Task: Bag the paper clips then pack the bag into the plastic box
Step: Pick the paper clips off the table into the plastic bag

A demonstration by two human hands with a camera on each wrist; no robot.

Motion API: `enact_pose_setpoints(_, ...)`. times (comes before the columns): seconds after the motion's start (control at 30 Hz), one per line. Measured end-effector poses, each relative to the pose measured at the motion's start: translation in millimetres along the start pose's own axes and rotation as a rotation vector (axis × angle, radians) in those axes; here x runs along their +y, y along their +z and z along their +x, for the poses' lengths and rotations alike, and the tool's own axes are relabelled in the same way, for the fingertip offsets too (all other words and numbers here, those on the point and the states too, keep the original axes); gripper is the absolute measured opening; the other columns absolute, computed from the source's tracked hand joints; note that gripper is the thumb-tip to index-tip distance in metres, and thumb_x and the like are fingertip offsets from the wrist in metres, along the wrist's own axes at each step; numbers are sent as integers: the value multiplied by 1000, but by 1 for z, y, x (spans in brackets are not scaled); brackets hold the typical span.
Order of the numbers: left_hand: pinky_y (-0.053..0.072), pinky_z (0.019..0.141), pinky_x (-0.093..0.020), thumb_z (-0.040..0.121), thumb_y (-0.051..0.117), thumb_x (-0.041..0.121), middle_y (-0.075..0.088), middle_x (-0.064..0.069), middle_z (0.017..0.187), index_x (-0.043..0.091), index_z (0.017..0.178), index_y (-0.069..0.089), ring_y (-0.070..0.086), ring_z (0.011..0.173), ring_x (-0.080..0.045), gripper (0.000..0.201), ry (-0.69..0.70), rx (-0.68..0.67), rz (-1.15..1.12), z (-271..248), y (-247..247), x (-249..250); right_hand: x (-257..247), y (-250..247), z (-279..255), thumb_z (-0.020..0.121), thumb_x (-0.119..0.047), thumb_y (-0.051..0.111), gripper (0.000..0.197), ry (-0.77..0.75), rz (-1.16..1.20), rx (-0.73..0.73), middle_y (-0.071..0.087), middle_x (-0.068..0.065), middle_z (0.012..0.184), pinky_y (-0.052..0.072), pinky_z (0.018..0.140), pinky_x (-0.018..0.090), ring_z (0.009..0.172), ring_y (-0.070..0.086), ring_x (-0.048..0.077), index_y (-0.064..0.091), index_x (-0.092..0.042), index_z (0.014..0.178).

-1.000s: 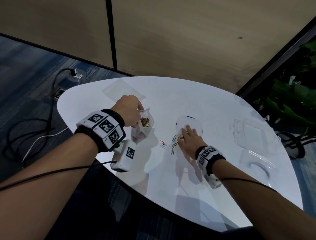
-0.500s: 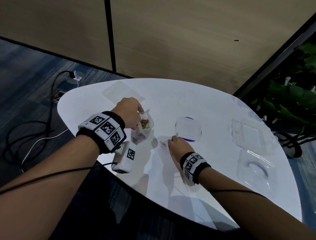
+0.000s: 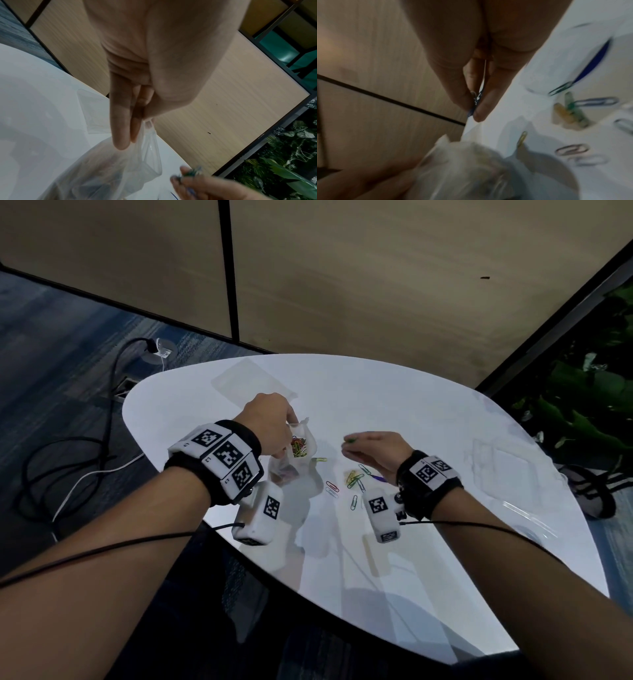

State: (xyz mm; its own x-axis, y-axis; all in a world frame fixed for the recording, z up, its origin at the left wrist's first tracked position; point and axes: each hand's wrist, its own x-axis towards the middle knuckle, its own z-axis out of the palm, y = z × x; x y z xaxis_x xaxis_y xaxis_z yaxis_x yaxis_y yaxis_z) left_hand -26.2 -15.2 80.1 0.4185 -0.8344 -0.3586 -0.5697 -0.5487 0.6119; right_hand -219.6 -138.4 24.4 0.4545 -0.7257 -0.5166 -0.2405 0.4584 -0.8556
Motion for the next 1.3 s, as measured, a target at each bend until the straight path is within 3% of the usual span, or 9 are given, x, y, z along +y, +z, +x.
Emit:
enact_pose_setpoints(0.17,62,87,-42,86,64,-5,72,-17,109,10,120,70,73,96,-33,37,9,-6,5,-3,2,3,-16,51,-25,80,12,68,19,-75,-100,-155,71,21,90,60,80,27,75,71,23,70,7,99)
enact_pose_setpoints(0.33,63,83,-42,89,58,-4,74,-17,100,11,116,71,76,84,-29,33,16,9,15,-7,-1,4,-20,67,-29,83,0,59,39,-373,-726,-172,75,-2,104,55,90,27,93,71,11,73,-21,113)
enact_pose_setpoints(0.53,64,83,-41,88,54,-7,76,-15,88,9,111,71,77,78,-27,33,-38,24,-46,-7,-9,-4,-28,47,-15,90,9,47,35,-333,-518,-133,72,10,104,60,80,32,97,71,23,73,-8,104)
enact_pose_setpoints(0.63,64,80,-43,89,56,-6,76,-16,90,9,109,72,77,77,-30,30,-42,31,-50,-7,-13,-8,-8,39,5,95,-5,46,34,-398,-867,-25,69,6,121,51,99,33,113,64,20,71,-15,116)
enact_pose_setpoints(0.77,65,77,-43,89,55,-7,74,-17,89,9,109,72,77,74,-31,30,-42,26,-61,-4,-14,-11,37,46,11,103,-34,37,52,-376,-1388,-282,23,7,161,21,118,33,146,26,21,31,-12,151)
enact_pose_setpoints(0.97,63,84,-44,84,65,-8,75,-18,99,8,113,73,74,93,-35,34,-16,12,-46,-2,-9,-8,102,3,-21,96,-58,25,83,-556,-1964,-484,-13,13,162,7,122,44,151,-3,24,-3,-5,154)
enact_pose_setpoints(1.03,63,85,-44,85,66,-7,75,-19,99,8,114,72,74,93,-35,33,-13,13,-46,-3,-9,-9,97,-17,-28,95,-55,25,79,-556,-1973,-483,-4,16,163,10,122,45,151,5,27,8,-4,154)
enact_pose_setpoints(1.17,63,84,-44,85,66,-7,75,-18,100,8,114,72,74,93,-35,34,-16,23,-38,-4,-11,-11,77,-40,-22,98,-34,38,49,-603,-1688,-325,42,14,147,36,111,45,134,43,31,47,-9,139)
enact_pose_setpoints(1.3,63,84,-44,84,66,-8,74,-18,102,8,116,72,74,93,-35,37,-26,21,-44,-6,-13,-12,62,-54,2,101,-35,40,58,-335,-1438,-50,14,2,162,22,119,35,146,24,22,23,-18,154)
